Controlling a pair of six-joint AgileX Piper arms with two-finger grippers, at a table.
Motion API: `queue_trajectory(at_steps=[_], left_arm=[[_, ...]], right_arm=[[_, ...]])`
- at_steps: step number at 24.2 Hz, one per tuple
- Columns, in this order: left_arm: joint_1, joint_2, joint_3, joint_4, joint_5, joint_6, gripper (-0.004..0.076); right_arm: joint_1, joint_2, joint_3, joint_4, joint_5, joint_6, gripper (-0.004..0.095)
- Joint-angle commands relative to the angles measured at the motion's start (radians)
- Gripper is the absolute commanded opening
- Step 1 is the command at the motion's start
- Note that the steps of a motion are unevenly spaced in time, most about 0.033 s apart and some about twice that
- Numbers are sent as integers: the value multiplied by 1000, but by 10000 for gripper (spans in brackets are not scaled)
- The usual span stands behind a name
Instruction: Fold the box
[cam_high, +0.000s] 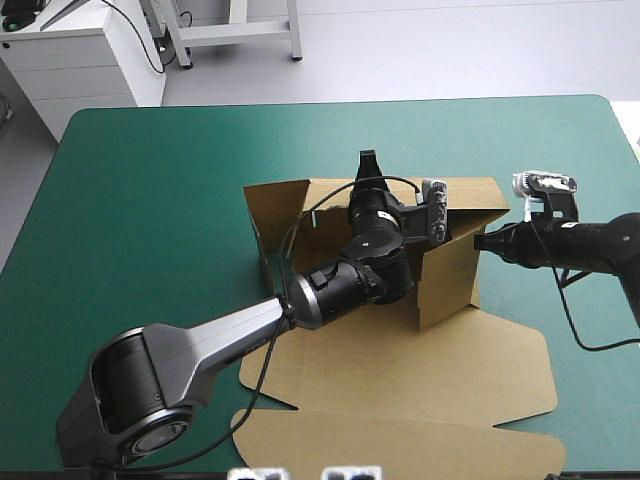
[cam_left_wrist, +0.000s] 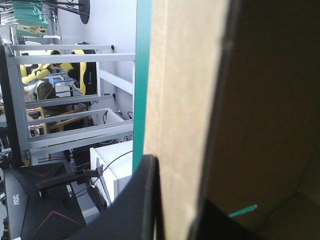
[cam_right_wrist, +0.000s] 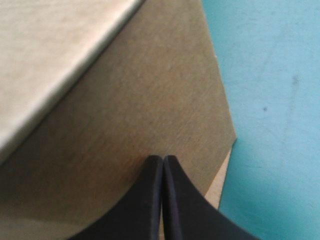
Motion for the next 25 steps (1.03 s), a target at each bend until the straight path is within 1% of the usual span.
queue_trajectory(at_steps=[1, 2, 7, 15, 20, 22, 25], left_arm=[[-12, -49, -20, -44, -25, -23, -8], [-12, -49, -20, -46, -27, -23, -8], [-12, -49, -20, -54, -36, -23, -8], [-12, -49, -20, -81, -46, -23, -8], [-12, -49, -20, -87, -46, -23, -8], [-12, -49, -20, -87, -46, -23, -8], [-12, -49, -20, -87, -46, -23, -8]], right_arm=[[3, -39, 41, 214, -9, -167, -20], [3, -39, 79, 304, -27, -260, -20], [5, -37, 135, 445, -33, -404, -20], [5, -7, 137, 448, -39, -440, -20], [5, 6, 137, 500, -35, -477, -20], [5, 6, 137, 499, -25, -473, -20], [5, 2, 137, 467, -14, -427, -20]])
